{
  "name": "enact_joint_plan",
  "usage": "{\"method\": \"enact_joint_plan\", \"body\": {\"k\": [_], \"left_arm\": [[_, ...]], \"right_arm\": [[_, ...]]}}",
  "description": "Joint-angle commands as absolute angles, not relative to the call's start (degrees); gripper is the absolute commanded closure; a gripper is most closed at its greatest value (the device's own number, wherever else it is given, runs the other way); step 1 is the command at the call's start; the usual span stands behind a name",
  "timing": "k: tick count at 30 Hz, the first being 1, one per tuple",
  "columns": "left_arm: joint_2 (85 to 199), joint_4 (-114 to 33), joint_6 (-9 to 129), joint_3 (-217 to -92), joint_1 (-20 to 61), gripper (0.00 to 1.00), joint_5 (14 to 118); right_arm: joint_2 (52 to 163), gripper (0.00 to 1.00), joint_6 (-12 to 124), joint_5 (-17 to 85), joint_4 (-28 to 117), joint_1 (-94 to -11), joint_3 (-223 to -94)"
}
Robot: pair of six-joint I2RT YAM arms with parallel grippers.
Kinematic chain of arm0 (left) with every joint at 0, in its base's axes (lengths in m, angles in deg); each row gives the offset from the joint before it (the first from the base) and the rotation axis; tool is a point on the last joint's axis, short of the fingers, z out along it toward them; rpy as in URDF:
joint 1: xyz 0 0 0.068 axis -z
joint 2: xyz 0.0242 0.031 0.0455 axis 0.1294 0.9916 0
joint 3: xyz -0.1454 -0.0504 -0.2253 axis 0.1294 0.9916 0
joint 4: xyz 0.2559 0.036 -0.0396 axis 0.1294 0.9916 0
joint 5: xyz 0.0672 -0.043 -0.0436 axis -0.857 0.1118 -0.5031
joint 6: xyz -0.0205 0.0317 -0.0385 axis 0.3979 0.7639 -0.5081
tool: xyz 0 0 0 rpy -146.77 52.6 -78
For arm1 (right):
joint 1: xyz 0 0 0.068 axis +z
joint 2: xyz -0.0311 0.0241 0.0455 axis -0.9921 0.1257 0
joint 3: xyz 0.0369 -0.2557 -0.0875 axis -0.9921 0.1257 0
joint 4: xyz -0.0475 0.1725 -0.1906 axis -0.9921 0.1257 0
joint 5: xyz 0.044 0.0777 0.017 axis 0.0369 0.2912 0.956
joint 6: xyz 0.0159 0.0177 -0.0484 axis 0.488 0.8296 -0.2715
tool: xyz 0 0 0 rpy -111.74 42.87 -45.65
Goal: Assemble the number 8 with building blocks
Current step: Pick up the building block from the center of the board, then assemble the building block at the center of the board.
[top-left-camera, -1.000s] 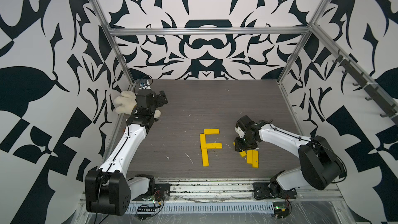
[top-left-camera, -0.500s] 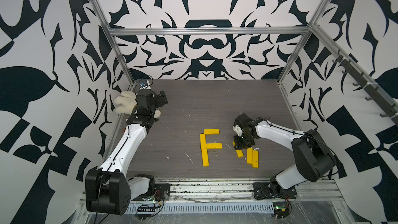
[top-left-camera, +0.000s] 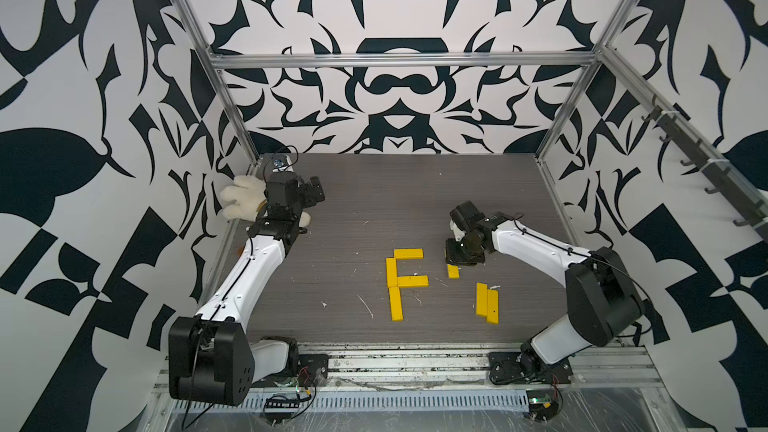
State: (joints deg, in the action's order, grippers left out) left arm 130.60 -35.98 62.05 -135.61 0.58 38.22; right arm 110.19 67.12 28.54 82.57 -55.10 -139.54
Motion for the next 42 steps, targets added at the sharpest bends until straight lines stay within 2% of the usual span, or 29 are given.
{"method": "enact_joint_plan", "body": {"k": [1,11,22,24,25,27,29,38,42], "left_arm": [[131.1,-38.0,63.1,-135.7,0.7,0.01,38.0],[136.2,-39.9,63.3,-135.9,0.0,0.01,38.4],[134.8,-41.1,63.4,-134.3,-0.1,0.01,37.5],[134.9,-41.1,63.3,-134.2,-0.1,0.01,37.6],[134.8,-41.2,63.2,-134.1,-0.1,0.01,37.6],[134.8,-41.2,63.4,-134.2,-0.1,0.01,37.7],[134.7,-41.1,63.4,-134.2,-0.1,0.01,37.6],[134.5,-41.2,63.4,-134.0,-0.1,0.01,37.5],[134.6,-41.5,63.5,-133.8,-0.2,0.01,37.5]], "right_arm": [[112.3,0.90,71.7,28.0,80.6,-55.3,-139.8],[118.4,0.89,71.3,27.8,79.6,-53.1,-144.8],[119.4,0.88,71.7,26.6,81.7,-51.1,-146.3],[119.8,0.84,71.4,26.7,82.2,-51.1,-146.5],[119.8,0.79,71.4,26.3,82.3,-51.1,-146.5],[119.5,0.60,71.7,25.8,82.4,-51.1,-146.6],[119.7,0.54,71.7,26.5,82.4,-51.1,-147.0],[120.4,0.54,71.4,25.9,82.8,-50.7,-148.2],[121.5,0.58,70.7,24.6,84.7,-50.1,-149.9]]}}
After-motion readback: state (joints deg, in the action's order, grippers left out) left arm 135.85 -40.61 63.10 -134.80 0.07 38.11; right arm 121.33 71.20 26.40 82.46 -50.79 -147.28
